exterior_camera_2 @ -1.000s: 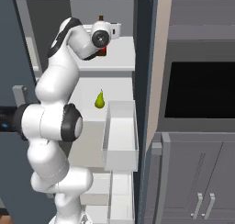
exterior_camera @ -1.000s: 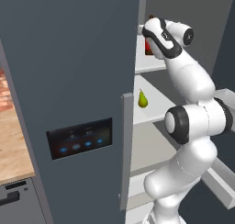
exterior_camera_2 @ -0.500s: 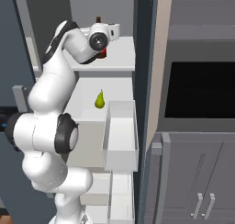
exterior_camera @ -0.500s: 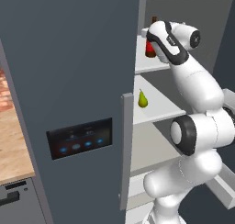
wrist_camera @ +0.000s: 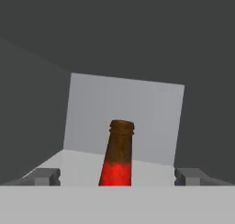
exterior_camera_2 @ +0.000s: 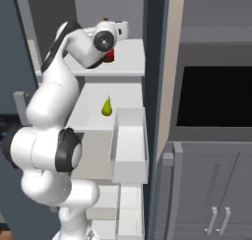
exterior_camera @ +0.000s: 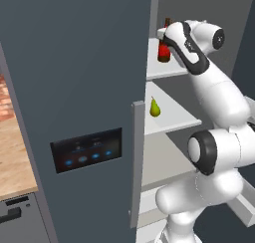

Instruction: Place the beer on the top shelf of the fridge to keep it out of children's reach, and place the pear and garlic on lower shelves for easy access.

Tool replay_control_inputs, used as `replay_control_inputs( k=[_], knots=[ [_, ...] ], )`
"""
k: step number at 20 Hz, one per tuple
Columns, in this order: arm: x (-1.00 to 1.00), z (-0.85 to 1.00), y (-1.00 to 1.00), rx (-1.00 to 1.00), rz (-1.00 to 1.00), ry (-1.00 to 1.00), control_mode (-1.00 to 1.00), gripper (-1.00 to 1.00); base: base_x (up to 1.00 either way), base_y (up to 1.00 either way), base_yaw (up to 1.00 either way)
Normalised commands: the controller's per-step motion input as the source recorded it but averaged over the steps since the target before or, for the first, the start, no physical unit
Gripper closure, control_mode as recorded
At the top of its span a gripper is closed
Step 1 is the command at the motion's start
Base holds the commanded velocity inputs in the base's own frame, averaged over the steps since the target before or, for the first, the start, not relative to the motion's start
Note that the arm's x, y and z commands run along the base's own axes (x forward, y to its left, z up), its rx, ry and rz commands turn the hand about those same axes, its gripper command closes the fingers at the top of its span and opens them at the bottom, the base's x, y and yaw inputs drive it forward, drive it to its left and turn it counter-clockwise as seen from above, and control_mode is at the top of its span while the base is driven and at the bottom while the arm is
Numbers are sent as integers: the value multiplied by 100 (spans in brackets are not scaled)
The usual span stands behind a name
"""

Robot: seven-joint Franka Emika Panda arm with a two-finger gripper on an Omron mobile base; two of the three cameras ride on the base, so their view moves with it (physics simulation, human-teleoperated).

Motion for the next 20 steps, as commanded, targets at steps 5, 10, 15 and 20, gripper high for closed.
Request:
replay_control_inputs(
  k=[5, 10, 15, 20],
  knots=[
    [-71, -5, -19, -5, -2, 0, -100, -100, 0, 0, 0],
    [-95, -7, -1, -6, -3, 0, -100, -100, 0, 0, 0],
    [-100, -1, 0, -4, -8, 6, -100, -100, 0, 0, 0],
    [-100, -2, -3, -2, -19, 23, -100, -100, 0, 0, 0]
  ],
)
